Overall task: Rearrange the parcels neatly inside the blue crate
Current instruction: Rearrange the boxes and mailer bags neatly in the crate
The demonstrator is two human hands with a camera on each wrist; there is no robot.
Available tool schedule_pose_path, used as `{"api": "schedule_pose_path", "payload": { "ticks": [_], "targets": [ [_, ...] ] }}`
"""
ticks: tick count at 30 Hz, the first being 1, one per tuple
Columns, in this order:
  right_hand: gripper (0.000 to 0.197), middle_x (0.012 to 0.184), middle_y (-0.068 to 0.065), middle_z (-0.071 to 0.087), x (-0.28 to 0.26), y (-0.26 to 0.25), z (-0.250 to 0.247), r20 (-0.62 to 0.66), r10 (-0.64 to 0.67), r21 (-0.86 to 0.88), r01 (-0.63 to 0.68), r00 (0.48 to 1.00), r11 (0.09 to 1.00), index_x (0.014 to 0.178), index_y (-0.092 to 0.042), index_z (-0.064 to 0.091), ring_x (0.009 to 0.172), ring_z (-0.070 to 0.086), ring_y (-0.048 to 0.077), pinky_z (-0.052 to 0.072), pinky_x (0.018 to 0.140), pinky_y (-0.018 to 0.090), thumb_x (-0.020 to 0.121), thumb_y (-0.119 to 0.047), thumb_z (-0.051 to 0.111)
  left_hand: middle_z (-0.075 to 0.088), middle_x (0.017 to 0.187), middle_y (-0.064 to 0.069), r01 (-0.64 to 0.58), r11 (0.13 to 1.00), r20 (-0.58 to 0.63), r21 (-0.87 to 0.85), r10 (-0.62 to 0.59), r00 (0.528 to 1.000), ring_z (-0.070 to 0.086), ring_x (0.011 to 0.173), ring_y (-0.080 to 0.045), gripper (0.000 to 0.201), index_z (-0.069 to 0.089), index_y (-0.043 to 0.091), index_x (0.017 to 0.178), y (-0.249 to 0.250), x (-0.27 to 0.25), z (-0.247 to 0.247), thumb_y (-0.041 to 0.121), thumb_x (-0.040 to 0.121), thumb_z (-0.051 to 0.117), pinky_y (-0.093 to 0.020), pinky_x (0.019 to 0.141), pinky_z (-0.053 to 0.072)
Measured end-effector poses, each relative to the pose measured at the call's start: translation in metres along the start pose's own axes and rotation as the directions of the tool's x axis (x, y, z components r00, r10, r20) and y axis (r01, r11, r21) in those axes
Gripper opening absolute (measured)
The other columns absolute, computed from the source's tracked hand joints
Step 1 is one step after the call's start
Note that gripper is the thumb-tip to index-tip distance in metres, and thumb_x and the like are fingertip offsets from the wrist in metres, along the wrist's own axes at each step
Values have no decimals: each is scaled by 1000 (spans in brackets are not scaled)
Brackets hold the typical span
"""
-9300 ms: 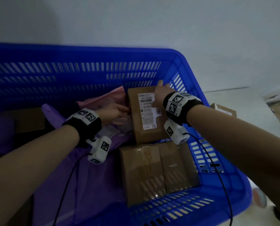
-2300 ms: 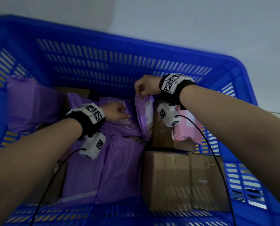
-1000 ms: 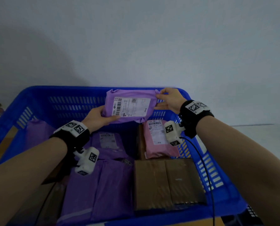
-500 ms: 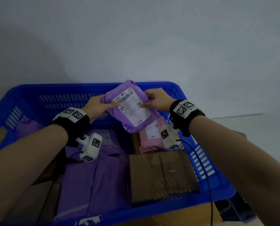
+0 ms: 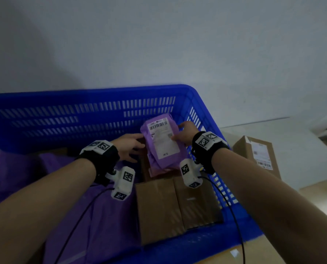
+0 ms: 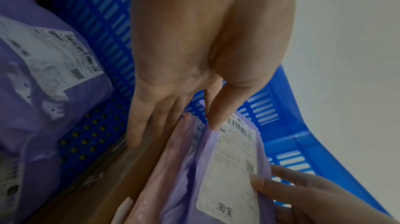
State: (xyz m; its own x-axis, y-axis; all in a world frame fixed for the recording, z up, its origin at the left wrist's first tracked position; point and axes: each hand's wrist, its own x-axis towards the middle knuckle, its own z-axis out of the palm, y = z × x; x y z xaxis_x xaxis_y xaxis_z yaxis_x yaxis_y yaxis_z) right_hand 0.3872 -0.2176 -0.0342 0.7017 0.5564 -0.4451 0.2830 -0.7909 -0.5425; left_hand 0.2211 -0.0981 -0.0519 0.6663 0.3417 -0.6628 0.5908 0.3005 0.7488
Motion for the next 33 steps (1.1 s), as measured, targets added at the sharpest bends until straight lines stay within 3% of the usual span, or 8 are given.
{"api": "schedule_pose_path", "payload": {
  "ticks": [2, 7, 9, 11, 14, 17, 25, 33],
  "targets": [
    [60, 131, 17, 53, 5, 0, 3, -33, -1, -144, -4, 999, 990, 134, -1, 39, 118, 54, 33, 48, 91, 36, 85, -21, 69, 44, 126, -6, 44, 999, 40, 24, -45, 998, 43, 117, -33, 54, 40, 36, 138, 0, 6, 4, 2, 96, 43, -54, 101, 36],
    [94, 143, 15, 44, 19, -1, 14, 114, 33, -170, -13, 993, 985, 148, -7, 13, 131, 44, 33, 39, 105, 41, 80, -29, 74, 52, 113, -10, 70, 998, 55, -3, -70, 996, 51, 110, -40, 51, 41, 37, 127, -5, 17, 8, -2, 94, 42, -60, 100, 38],
    [100, 145, 12, 41, 24, -1, 18, 173, 35, -215, 3, 984, 977, 150, -16, 12, 133, 40, 32, 36, 110, 43, 76, -35, 76, 55, 106, -14, 88, 996, -4, -16, -89, 996, 51, 112, -43, 47, 38, 30, 123, -6, 20, 6, -6, 93, 40, -64, 100, 37],
    [102, 147, 12, 38, 27, 0, 23, 192, 57, -309, 5, 980, 951, 151, -23, 10, 135, 38, 33, 35, 110, 43, 75, -41, 76, 51, 122, -22, 155, 987, -36, -39, -156, 987, 47, 119, -47, 47, 36, 23, 129, -7, 20, 4, -8, 93, 37, -63, 99, 38],
    [96, 147, 13, 37, 29, 0, 25, 183, 38, -414, 42, 982, 910, 149, -20, 18, 132, 41, 32, 38, 105, 41, 75, -44, 74, 43, 133, -21, 249, 967, 82, -62, -244, 966, 47, 119, -46, 36, 39, 17, 118, -13, 22, 2, -9, 95, 31, -60, 101, 37],
    [93, 151, 14, 28, 31, -2, 25, 192, 6, -464, 85, 981, 882, 148, -15, 22, 133, 39, 32, 37, 106, 41, 77, -45, 72, 48, 135, -24, 260, 965, 175, -15, -253, 951, 52, 111, -42, 43, 43, 9, 133, -23, 32, 4, -7, 94, 34, -57, 98, 41],
    [99, 158, 16, 10, 36, 4, 29, 193, -15, -474, 107, 981, 874, 151, -13, 12, 137, 34, 35, 35, 109, 41, 77, -41, 73, 58, 110, -12, 209, 977, 248, -51, -190, 950, 58, 94, -35, 50, 43, 25, 123, -18, 50, 17, -11, 94, 27, -59, 93, 41],
    [97, 153, 15, 22, 38, -1, 30, 188, 26, -537, 81, 982, 840, 148, -12, 22, 133, 40, 34, 38, 109, 42, 73, -45, 75, 46, 140, -12, 217, 976, 201, 21, -217, 955, 51, 114, -37, 45, 42, 20, 134, -17, 43, 5, -4, 97, 35, -64, 101, 37]
  ]
}}
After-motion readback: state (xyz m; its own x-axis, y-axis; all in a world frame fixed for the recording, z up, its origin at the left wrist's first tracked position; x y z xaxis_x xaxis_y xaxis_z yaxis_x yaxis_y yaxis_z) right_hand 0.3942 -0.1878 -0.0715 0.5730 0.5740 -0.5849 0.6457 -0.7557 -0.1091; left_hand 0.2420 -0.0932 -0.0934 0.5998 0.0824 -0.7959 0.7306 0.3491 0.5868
